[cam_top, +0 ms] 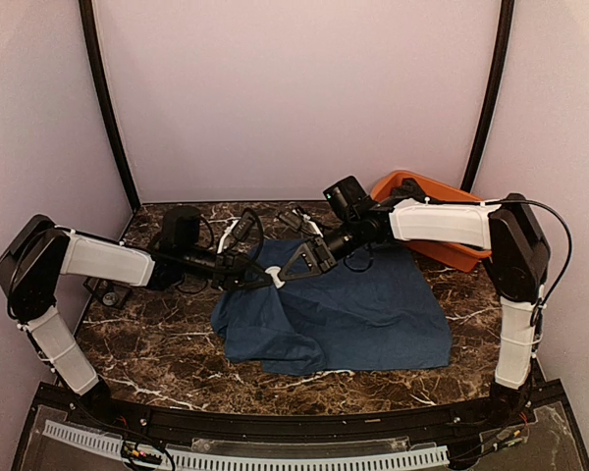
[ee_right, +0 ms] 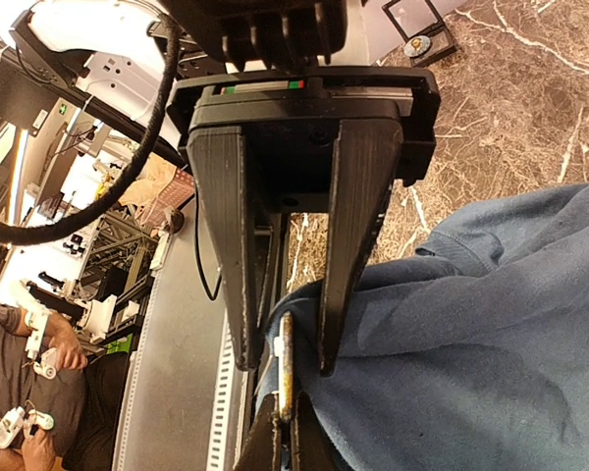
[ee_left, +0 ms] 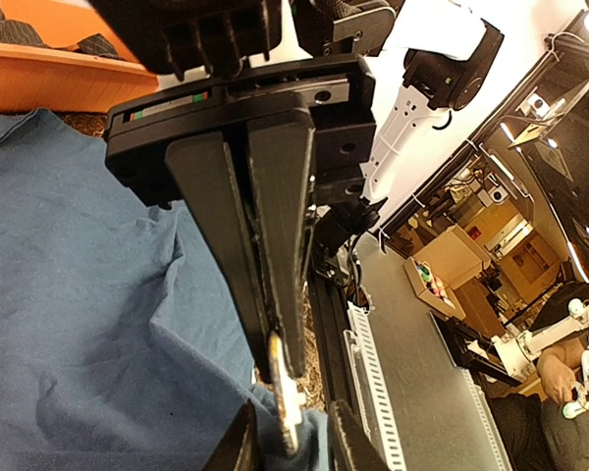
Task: Pin the brooch onto the clothing
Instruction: Pin the brooch to the flattened clothing.
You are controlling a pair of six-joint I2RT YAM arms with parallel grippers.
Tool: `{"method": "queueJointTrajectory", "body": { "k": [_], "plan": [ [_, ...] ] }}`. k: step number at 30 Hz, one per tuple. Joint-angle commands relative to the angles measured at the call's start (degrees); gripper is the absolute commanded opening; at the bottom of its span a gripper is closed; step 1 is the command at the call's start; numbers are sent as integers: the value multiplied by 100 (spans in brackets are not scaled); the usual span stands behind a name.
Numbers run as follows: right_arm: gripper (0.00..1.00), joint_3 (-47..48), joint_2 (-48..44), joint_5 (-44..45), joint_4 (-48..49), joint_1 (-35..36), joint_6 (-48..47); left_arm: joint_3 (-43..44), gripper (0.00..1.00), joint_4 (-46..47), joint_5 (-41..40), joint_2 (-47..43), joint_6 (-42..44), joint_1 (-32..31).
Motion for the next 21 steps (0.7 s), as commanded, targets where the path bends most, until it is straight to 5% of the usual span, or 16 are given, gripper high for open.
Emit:
{"method": "queueJointTrajectory", "body": {
  "k": [1, 21],
  "plan": [
    [0, -18, -172, -152, 6, -37, -113, -64, 24, 439, 36, -181, -283, -11],
    [0, 8, -172, -133, 6, -5, -87, -6, 12, 396, 51, -67, -233, -20]
  ]
}}
